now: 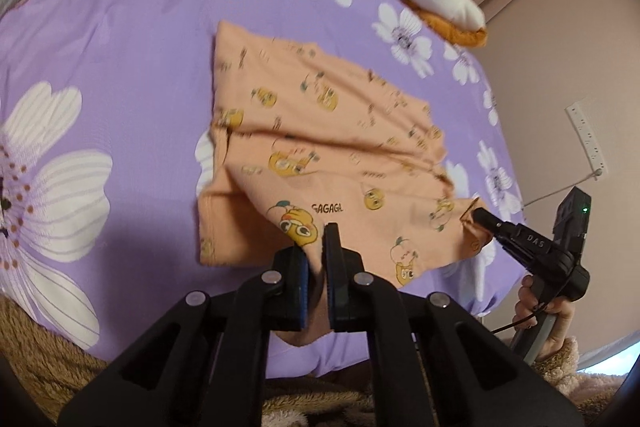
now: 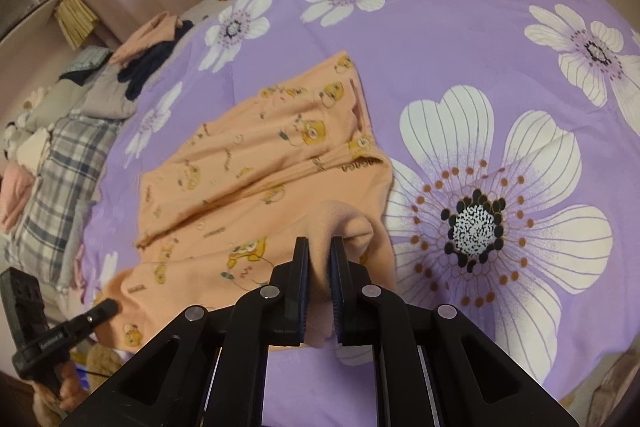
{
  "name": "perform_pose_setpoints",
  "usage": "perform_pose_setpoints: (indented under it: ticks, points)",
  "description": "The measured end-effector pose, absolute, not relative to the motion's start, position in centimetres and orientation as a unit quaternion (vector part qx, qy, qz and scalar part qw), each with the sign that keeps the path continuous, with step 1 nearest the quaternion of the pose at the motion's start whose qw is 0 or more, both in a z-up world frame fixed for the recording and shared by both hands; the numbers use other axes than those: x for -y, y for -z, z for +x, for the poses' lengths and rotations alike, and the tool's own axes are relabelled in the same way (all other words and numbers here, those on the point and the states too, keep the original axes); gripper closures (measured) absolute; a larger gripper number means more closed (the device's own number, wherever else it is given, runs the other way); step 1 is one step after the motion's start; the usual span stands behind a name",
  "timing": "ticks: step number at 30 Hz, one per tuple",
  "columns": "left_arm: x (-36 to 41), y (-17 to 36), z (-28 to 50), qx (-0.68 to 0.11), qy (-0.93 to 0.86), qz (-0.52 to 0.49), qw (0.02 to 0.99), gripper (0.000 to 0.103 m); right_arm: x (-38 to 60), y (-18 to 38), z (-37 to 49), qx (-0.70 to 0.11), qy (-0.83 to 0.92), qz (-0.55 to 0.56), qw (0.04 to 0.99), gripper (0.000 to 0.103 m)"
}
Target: Fold small clothes
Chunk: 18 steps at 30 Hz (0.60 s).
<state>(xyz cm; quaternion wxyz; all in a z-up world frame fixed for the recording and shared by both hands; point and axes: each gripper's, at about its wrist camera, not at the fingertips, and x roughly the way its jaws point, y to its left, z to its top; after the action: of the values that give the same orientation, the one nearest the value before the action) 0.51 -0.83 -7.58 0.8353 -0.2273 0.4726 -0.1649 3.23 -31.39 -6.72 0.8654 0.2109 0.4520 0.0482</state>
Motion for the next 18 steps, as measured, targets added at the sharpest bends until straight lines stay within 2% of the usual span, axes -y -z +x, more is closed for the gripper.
perform_pose_setpoints:
  ticks: [18]
  points:
    - [-1.5,4.4,2.4,-0.414,0.164,-0.248,0.860,0.101,30.8,2.5,5.3,-0.402,-0.062,0.218,0.887,0.092]
